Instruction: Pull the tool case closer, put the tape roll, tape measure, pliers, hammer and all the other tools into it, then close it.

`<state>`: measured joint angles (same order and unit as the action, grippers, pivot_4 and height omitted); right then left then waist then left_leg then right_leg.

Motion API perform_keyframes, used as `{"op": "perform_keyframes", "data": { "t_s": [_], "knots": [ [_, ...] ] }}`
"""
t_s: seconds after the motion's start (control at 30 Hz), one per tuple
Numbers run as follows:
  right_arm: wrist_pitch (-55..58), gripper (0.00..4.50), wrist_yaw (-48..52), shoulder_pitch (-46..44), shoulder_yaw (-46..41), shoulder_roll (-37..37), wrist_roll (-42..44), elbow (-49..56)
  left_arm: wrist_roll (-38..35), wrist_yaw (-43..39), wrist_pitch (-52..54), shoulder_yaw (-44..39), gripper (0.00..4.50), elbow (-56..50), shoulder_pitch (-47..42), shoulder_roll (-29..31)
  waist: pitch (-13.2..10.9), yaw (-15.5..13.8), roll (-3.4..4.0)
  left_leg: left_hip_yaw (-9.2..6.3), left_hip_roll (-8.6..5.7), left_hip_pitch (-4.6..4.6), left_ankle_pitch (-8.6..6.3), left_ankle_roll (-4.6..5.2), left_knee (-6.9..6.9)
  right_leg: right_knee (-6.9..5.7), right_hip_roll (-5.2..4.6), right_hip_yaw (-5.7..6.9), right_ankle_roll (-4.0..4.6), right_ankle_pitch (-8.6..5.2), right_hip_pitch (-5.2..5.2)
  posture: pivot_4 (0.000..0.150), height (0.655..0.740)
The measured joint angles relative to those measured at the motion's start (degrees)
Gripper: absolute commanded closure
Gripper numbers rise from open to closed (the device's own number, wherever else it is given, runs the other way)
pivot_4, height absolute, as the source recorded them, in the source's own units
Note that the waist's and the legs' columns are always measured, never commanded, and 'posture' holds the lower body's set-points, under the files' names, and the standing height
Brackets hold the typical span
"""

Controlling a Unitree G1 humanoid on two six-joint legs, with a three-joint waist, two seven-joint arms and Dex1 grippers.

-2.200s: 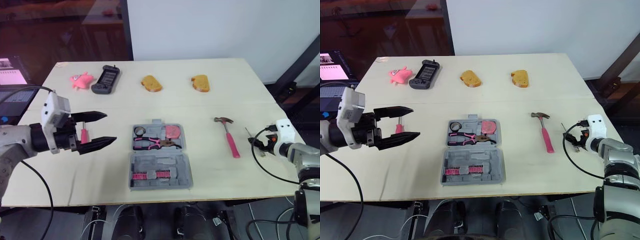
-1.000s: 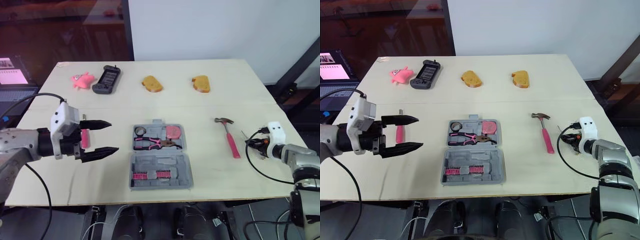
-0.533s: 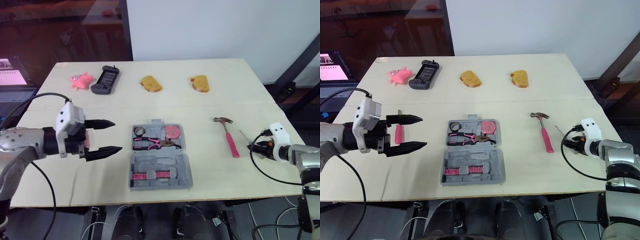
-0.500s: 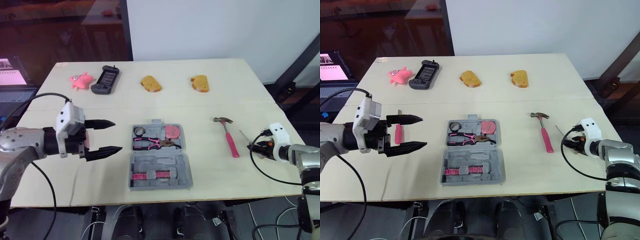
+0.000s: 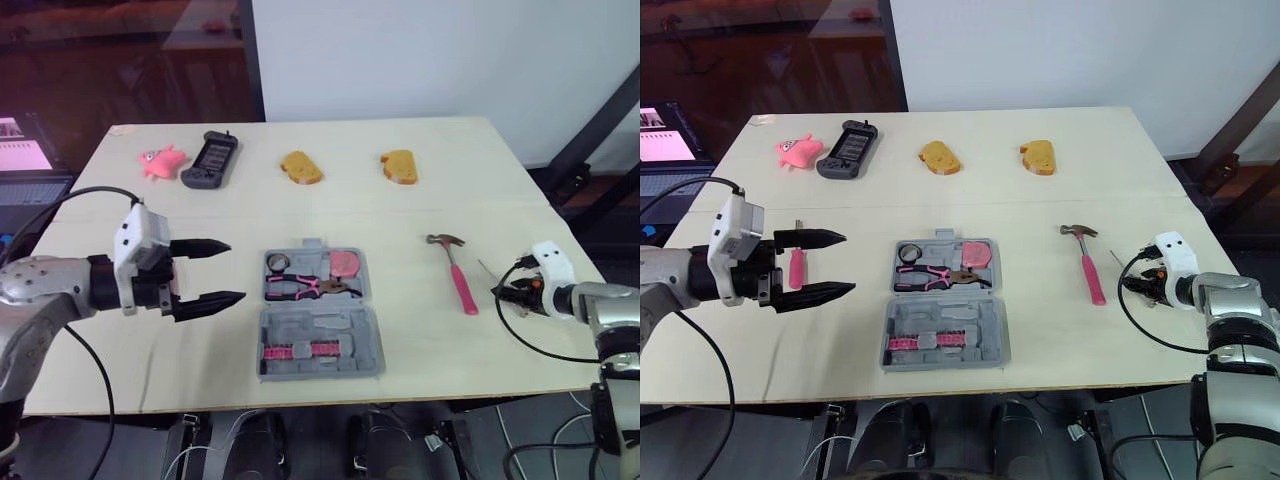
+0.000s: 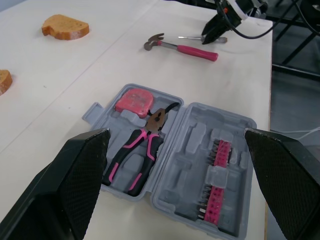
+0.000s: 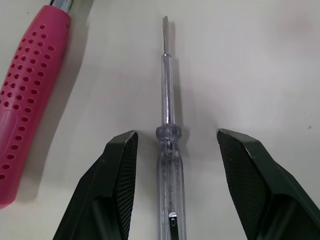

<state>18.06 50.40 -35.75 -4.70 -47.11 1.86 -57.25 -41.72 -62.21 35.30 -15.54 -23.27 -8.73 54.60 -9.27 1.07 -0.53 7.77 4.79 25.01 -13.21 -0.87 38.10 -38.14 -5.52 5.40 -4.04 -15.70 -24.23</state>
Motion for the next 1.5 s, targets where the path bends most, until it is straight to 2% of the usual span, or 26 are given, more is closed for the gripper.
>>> {"op": "perform_keyframes", "data": {
  "t_s": [0.13, 0.37, 0.47, 0.63, 0.77, 0.93, 1.0, 1.13, 1.2, 1.5],
  "knots": [
    [-0.07, 4.47, 0.54, -0.37, 0.01, 0.33, 0.02, -0.36, 0.01, 0.25, 0.00, 0.39, 0.00, -0.12, 0.09, -0.30, 0.00, -0.02, 0.00, 0.00, 0.00, 0.00, 0.00, 0.00, 0.00, 0.00, 0.00, 0.00, 0.00, 0.00, 0.00, 0.150, 0.7188],
    [0.61, 4.47, 1.02, -0.07, -0.13, 0.28, 0.16, 0.57, 0.07, 0.20, -0.30, 0.73, 0.00, -0.12, 0.10, -0.54, 0.00, -0.03, 0.00, 0.00, 0.00, 0.00, 0.00, 0.00, 0.01, 0.00, 0.00, 0.00, 0.00, 0.00, 0.01, 0.150, 0.7188],
    [2.36, 4.47, 2.43, 2.10, -0.17, -0.35, 0.82, 5.08, 0.37, -0.10, -0.84, 0.82, 0.00, -0.02, 0.05, -0.57, -0.01, -0.12, 0.02, 0.00, 0.00, 0.00, 0.00, 0.00, 0.00, 0.00, -0.01, 0.00, 0.00, 0.00, 0.00, 0.150, 0.7188],
    [11.93, 4.47, 4.72, 7.10, -0.71, -3.77, 3.44, 23.49, 1.27, -1.38, -1.49, 1.16, 0.00, 1.59, 0.08, -0.57, -0.04, -0.26, 0.13, 0.00, 0.00, 0.00, -0.01, 0.01, 0.00, -0.01, -0.01, -0.02, 0.00, 0.00, -0.04, 0.150, 0.7188],
    [20.33, 4.47, 5.27, 12.89, -1.05, -6.06, 5.89, 44.64, 2.45, -2.97, -3.31, 1.54, 0.00, 3.12, 0.09, -0.57, -0.03, -0.34, 0.14, -0.04, 0.01, 0.00, -0.09, 0.14, -0.09, -0.01, -0.01, -0.01, 0.01, -0.01, -0.08, 0.150, 0.7188],
    [36.64, 4.47, 0.43, 17.68, -0.01, -4.29, 9.11, 68.19, 3.75, -4.09, -4.70, 2.87, 0.00, 4.90, -0.05, -0.65, -0.04, -0.41, 0.13, -0.10, 0.01, 0.02, -0.23, 0.37, -0.05, -0.01, -0.03, -0.01, 0.02, 0.00, -0.09, 0.150, 0.7188],
    [48.43, 4.47, -4.81, 16.72, 0.95, -0.44, 9.74, 76.08, 3.79, -4.09, -4.90, 3.18, 0.00, 4.92, -0.06, -1.10, -0.02, -0.40, 0.09, -0.18, 0.03, 0.03, -0.23, 0.37, -0.05, -0.01, -0.03, -0.02, 0.04, 0.00, -0.10, 0.150, 0.7188],
    [61.30, 4.47, -6.49, 15.20, 2.42, 5.58, 15.18, 80.03, 3.76, -3.76, -5.01, 3.24, 0.00, 4.32, 0.83, -1.37, -0.01, -0.41, 0.07, -0.17, 0.01, 0.12, -0.26, 0.42, -0.04, 0.01, -0.04, -0.01, 0.04, 0.00, -0.16, 0.150, 0.7188],
    [64.31, 4.47, -9.31, 15.05, 2.69, 8.68, 15.51, 80.00, 2.81, -2.80, -4.40, 2.63, 0.00, 2.97, 1.78, -2.30, -0.01, -0.42, 0.07, -0.17, 0.01, 0.16, -0.26, 0.43, -0.02, 0.00, -0.04, -0.01, 0.03, 0.00, -0.19, 0.150, 0.7188],
    [63.02, 4.47, -21.78, 17.14, 4.81, 17.96, 12.98, 75.31, 0.45, -0.44, -2.88, -1.86, 0.00, -2.17, 8.45, -2.88, -0.01, -0.43, 0.07, -0.11, -0.01, 0.21, -0.25, 0.42, 0.00, 0.00, -0.03, 0.00, 0.03, 0.01, -0.23, 0.150, 0.7188]
  ]
}}
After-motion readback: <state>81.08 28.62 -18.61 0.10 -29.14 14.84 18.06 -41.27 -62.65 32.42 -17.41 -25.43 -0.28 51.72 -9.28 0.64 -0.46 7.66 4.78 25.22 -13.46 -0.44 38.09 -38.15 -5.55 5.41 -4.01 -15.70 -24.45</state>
